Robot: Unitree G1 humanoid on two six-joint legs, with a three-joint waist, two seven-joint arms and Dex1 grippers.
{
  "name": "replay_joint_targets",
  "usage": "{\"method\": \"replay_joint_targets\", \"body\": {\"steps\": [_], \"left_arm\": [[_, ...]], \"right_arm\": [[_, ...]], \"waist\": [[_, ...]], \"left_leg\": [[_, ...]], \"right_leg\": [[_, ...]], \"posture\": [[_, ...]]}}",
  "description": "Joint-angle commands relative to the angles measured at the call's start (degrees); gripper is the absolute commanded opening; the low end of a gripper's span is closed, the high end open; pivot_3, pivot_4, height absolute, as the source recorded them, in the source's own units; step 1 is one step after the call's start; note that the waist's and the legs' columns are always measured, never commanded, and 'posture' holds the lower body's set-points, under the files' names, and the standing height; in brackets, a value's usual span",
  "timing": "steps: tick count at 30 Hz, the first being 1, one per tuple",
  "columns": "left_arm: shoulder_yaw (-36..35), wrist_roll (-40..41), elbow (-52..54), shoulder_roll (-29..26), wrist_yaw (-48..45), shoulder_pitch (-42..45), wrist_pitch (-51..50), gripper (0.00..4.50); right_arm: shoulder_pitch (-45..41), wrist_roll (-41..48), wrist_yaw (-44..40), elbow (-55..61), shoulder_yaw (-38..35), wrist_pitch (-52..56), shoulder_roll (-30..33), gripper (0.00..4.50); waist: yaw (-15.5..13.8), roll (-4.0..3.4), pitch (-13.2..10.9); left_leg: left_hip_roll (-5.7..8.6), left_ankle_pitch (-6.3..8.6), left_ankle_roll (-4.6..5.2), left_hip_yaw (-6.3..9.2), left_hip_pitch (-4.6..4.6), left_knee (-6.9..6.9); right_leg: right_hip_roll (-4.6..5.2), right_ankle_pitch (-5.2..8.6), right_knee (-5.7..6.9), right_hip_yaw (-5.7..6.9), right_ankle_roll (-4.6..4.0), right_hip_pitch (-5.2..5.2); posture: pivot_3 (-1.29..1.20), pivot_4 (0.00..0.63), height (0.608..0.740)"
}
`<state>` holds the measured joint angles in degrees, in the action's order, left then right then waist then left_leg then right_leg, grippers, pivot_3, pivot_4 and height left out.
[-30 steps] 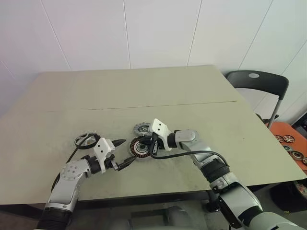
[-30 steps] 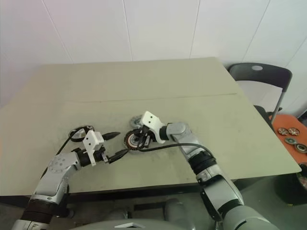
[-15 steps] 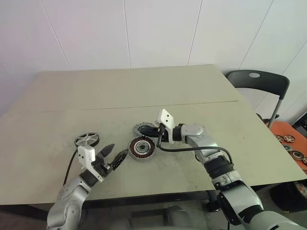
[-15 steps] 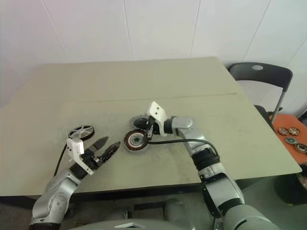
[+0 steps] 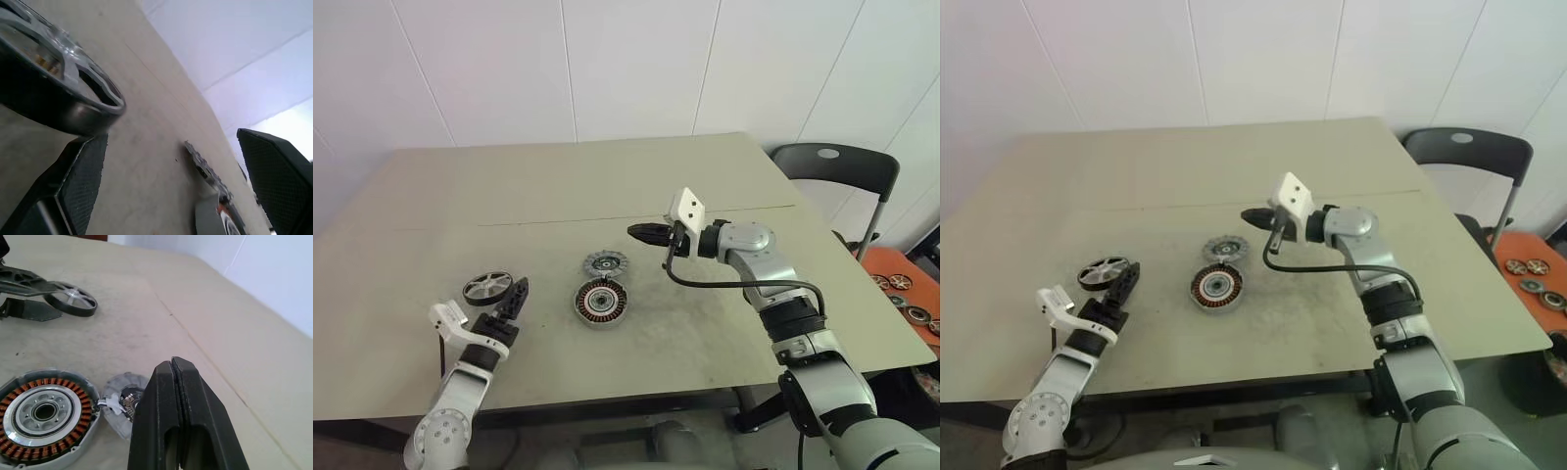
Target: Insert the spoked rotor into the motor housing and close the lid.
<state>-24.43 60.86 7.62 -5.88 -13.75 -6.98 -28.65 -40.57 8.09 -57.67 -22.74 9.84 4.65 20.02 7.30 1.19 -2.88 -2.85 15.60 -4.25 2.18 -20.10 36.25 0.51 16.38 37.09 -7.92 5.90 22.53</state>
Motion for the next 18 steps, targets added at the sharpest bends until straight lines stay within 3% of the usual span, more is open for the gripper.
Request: {"method": "replay_joint_targets", "body": {"steps": [1,10,14,18], "left_arm": [[-6.4,3.1,-3.8,-0.2,7.5,1.6,0.3,4.5],[-13.4,11.2,-11.0,0.0,16.5,7.4,2.0,4.5],[-14.8,11.7,-14.3,0.3,19.3,9.5,3.0,3.64],[-15.8,12.4,-16.1,1.3,21.5,11.1,3.7,2.26]], "right_arm": [[-1.3,0.5,0.4,0.5,-1.4,-1.4,0.3,0.03],[-1.4,-0.1,1.3,0.8,-0.8,-1.8,-0.3,0.03],[-1.7,-0.3,1.7,0.7,-0.9,-2.2,-0.3,0.0],[-1.5,-0.9,2.4,0.7,-0.6,-2.4,-0.4,0.0]], "waist": [[0.1,-0.01,0.0],[0.3,-0.03,0.0],[0.3,-0.06,0.0],[0.5,-0.2,0.0]], "left_leg": [[0.0,0.0,0.0,0.0,0.09,0.0],[0.0,0.0,-0.01,0.42,0.5,-0.07],[0.0,0.01,-0.02,1.12,0.51,-0.09],[0.0,0.01,-0.02,1.29,0.6,-0.2]], "right_leg": [[-0.01,-0.01,0.0,0.0,-0.02,-0.06],[-0.35,-0.05,0.0,-0.06,-0.14,-0.31],[-0.81,-0.17,-0.01,-0.08,-0.35,-0.29],[-0.94,-0.22,-0.01,-0.08,-0.44,-0.26]], "posture": [[0.0,0.0,0.74],[0.0,0.0,0.74],[0.0,0.0,0.74],[0.0,0.0,0.74]]}}
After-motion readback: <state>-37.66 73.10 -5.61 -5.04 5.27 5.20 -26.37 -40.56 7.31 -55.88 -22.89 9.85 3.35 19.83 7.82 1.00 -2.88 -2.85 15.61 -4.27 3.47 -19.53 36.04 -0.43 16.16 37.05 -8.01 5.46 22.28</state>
